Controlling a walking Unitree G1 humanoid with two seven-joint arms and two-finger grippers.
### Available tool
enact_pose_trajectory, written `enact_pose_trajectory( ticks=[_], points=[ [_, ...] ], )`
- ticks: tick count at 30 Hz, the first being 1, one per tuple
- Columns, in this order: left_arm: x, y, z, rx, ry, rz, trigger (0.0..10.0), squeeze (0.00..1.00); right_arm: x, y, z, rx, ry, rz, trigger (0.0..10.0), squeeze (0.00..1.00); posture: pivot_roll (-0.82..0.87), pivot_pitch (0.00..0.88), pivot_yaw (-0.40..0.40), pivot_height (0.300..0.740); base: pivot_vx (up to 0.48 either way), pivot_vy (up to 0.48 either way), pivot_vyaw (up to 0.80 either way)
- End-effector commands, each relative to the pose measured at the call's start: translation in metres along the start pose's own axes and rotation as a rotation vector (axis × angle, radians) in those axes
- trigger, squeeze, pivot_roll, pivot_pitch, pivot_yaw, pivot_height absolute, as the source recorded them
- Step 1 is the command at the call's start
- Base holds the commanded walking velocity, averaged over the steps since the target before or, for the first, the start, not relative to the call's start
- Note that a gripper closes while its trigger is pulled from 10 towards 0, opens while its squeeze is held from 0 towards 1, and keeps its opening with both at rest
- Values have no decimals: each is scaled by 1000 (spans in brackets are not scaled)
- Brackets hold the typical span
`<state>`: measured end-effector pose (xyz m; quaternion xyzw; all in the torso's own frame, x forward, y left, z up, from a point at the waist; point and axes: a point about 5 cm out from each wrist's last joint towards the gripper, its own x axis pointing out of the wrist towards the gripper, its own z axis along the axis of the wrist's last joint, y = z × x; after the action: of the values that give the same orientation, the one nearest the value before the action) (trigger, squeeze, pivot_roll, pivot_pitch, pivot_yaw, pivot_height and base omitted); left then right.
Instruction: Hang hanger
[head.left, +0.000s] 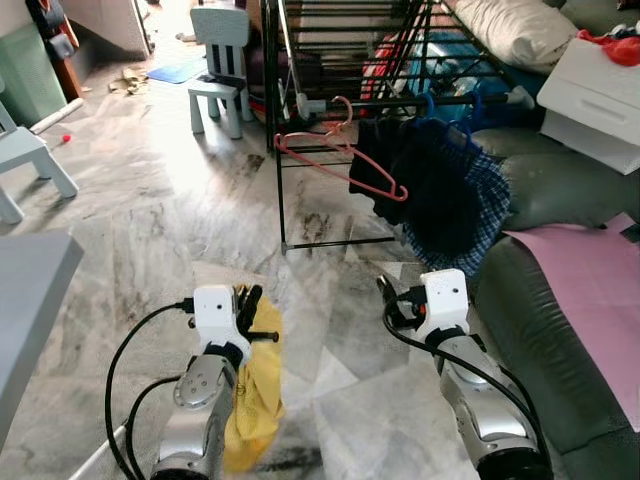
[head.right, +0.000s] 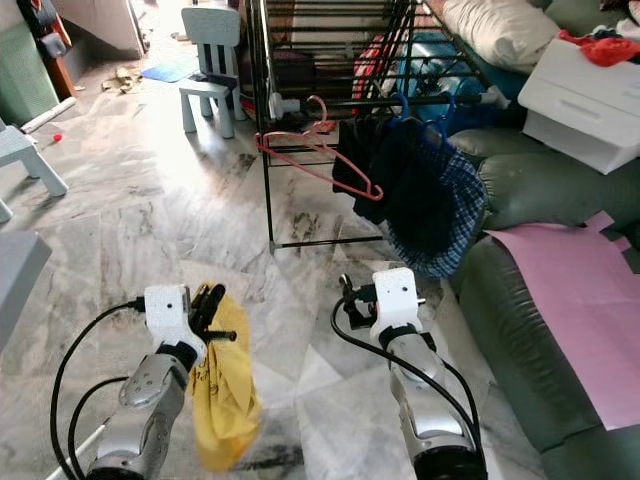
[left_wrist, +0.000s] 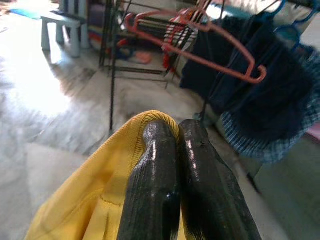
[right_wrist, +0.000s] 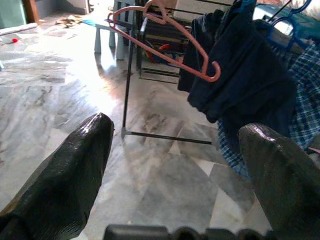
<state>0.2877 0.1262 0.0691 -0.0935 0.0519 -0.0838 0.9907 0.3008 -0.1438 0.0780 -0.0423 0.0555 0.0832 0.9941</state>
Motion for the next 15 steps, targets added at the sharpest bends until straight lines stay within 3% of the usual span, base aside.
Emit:
enact_pose_trajectory(
  ticks=[1, 5, 15],
  points=[
    [3, -3, 4, 0, -15, -17, 10000, 0, 0, -3, 3, 9, -17, -7, 10000, 0, -1, 33, -37, 740, 409, 0, 0],
    [2, -5, 1, -11, -8, -21, 10000, 0, 0, -2, 4, 9, -21, -1, 10000, 0, -3, 31, -36, 740, 417, 0, 0],
    [2, -7, 3, -23, -18, -27, 10000, 0, 0, -1, 5, -4, -24, 13, 10000, 0, -1, 31, -46, 740, 401, 263, 0]
  ],
)
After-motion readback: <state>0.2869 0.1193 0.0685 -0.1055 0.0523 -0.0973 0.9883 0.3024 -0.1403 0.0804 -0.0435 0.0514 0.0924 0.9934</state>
